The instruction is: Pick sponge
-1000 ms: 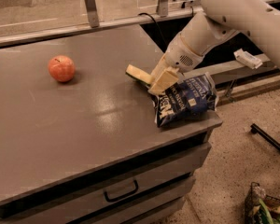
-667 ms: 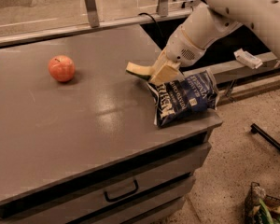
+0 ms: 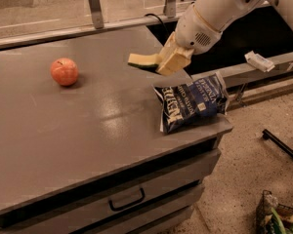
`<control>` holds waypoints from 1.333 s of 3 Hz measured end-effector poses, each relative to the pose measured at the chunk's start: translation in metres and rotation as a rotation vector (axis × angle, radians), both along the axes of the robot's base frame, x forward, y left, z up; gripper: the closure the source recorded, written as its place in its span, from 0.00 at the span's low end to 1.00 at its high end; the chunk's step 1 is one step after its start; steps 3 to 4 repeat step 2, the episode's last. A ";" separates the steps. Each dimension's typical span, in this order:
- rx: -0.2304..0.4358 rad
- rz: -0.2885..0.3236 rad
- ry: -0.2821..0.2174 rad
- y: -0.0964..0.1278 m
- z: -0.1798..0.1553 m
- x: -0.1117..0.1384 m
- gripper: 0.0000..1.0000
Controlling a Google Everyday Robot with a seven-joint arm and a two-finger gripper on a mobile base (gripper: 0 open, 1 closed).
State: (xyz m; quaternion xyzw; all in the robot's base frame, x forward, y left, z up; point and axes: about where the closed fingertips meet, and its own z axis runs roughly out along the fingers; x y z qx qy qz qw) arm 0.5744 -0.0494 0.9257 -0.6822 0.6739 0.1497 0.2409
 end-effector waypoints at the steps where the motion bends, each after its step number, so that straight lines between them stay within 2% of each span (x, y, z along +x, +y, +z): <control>1: 0.014 0.034 -0.034 0.001 0.028 -0.010 1.00; 4: 0.014 0.035 -0.035 0.001 0.029 -0.010 1.00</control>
Offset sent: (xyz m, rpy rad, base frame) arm -0.0081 0.0009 0.0230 0.0110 -0.0277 0.0284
